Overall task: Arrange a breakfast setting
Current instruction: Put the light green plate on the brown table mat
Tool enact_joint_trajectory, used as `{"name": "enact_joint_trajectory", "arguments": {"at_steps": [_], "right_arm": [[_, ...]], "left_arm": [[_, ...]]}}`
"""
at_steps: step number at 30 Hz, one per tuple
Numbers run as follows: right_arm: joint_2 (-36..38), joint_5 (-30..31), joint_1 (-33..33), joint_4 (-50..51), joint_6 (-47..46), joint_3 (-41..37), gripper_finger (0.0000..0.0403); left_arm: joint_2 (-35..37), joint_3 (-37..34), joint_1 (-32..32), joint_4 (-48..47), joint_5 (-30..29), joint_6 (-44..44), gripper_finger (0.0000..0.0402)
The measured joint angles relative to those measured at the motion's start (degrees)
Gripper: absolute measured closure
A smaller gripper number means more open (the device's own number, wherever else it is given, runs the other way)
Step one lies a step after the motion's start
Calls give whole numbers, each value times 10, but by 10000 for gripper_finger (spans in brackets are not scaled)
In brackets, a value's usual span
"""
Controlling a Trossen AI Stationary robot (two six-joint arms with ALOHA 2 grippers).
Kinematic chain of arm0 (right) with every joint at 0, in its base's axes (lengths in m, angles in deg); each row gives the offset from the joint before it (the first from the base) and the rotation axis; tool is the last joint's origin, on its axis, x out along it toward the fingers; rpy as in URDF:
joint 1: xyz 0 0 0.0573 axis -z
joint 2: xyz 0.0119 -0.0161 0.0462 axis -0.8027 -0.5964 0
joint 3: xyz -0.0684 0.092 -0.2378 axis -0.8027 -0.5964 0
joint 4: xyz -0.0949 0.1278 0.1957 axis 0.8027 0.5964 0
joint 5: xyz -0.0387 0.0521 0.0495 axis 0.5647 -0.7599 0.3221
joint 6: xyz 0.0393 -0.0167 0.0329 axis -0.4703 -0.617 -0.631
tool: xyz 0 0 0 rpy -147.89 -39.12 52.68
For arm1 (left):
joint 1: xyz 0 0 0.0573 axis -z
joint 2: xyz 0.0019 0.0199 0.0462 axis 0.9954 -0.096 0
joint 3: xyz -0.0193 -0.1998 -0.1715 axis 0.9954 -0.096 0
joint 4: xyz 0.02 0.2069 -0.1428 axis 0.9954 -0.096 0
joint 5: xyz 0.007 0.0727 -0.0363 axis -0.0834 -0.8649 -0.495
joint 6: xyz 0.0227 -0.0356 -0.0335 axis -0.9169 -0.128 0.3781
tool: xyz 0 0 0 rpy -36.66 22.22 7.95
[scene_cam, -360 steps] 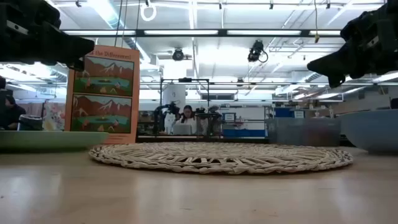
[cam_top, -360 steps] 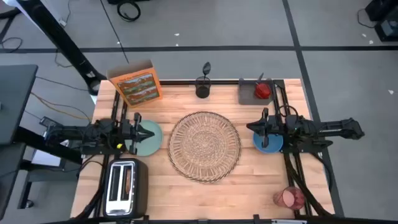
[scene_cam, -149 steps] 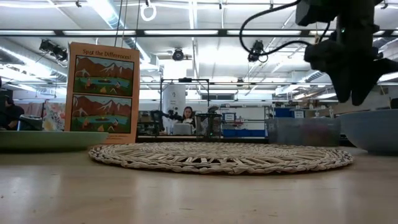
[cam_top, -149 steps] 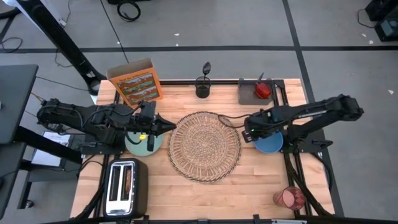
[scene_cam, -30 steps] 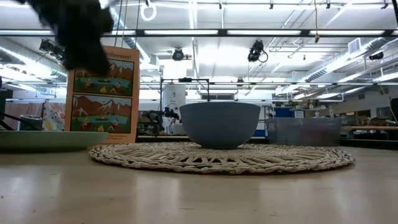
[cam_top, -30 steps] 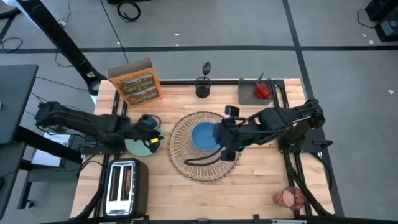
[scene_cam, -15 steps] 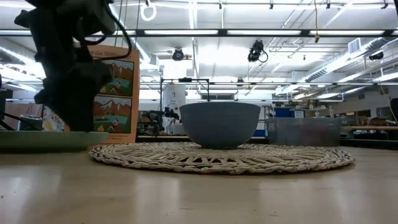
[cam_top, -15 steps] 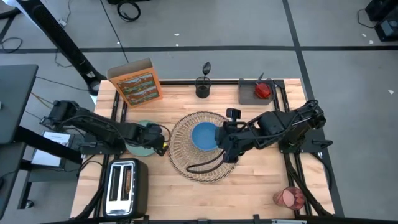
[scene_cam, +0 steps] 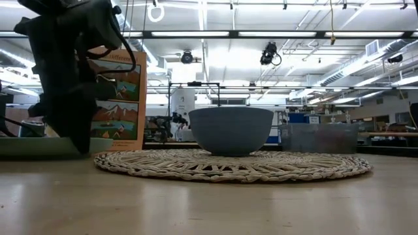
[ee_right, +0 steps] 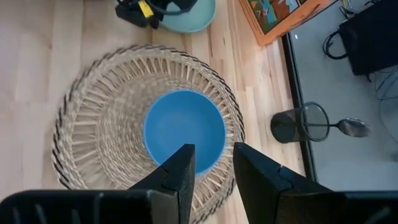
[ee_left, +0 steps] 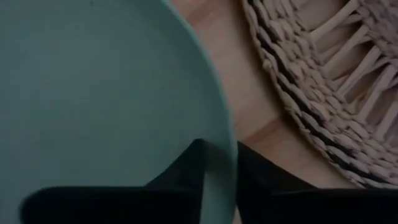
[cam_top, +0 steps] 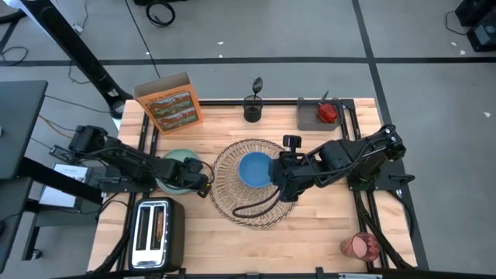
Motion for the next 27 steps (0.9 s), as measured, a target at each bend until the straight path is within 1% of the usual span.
{"name": "enact_joint_trajectory", "arguments": {"at_steps": [2, 3, 5, 7, 10, 14, 16, 18, 20, 23, 25, 27], "right_arm": [[0, 10, 0, 12, 12, 0, 286], [2, 17, 0, 22, 22, 0, 286], [7, 31, 0, 41, 43, 0, 286], [16, 46, 0, 55, 59, 0, 286], [35, 56, 5, 65, 69, 0, 286], [60, 74, 9, 78, 58, 0, 286], [75, 85, 9, 85, 51, 0, 286], [90, 87, 9, 83, 49, 0, 286], [102, 87, 8, 83, 37, 0, 286], [117, 84, 3, 83, 10, 0, 286], [121, 80, -4, 83, -3, 1, 286], [123, 70, -10, 83, -7, 1, 286]], "left_arm": [[10, 2, 3, -6, 1, -4, 377], [13, 8, 3, -15, 3, -9, 384], [22, 31, 6, -42, 8, -31, 385], [28, 69, 6, -70, 12, -73, 385], [28, 139, 8, -139, 18, -160, 385], [27, 237, 19, -237, 49, -305, 387], [27, 269, 33, -292, 66, -376, 387], [27, 296, 53, -320, 76, -451, 387], [28, 305, 80, -331, 83, -529, 387], [24, 295, 123, -317, 93, -638, 387], [14, 282, 142, -298, 93, -685, 387], [1, 269, 152, -265, 83, -706, 385]]}}
